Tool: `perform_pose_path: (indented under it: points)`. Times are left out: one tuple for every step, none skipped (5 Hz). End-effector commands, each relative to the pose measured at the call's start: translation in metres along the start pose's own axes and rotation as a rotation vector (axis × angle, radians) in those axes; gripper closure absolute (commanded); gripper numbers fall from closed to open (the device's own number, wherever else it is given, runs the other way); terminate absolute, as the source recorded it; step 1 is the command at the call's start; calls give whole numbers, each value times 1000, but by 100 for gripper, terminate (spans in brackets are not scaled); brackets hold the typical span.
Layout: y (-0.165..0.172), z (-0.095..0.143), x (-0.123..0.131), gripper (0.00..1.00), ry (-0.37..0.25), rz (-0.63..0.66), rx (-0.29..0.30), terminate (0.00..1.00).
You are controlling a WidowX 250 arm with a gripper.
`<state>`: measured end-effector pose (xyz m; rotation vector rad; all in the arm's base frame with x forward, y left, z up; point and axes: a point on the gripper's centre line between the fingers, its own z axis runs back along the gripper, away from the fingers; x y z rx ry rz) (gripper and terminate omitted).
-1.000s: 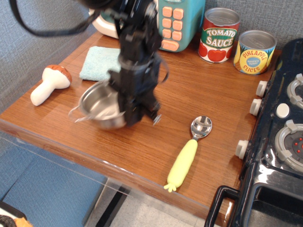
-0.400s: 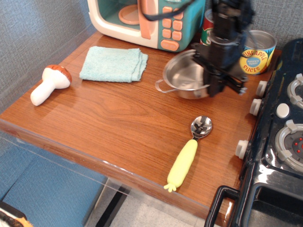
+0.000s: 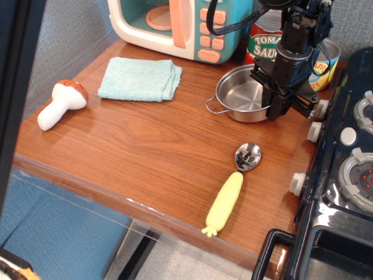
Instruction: Put the pot in front of the canned goods.
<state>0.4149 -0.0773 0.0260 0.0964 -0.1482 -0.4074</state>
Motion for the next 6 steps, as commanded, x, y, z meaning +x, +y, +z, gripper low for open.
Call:
perform_pose_path:
  points:
    - [11, 55, -3, 0, -135, 38, -2, 0]
    - [21, 87, -15, 0, -168, 86, -38, 0]
    - [29, 105, -25, 0, -91, 157, -42, 0]
    - [34, 110, -33, 0, 60, 252, 7, 0]
    - [34, 110, -33, 0, 60, 252, 7, 0]
    - [34, 110, -33, 0, 60, 252, 7, 100]
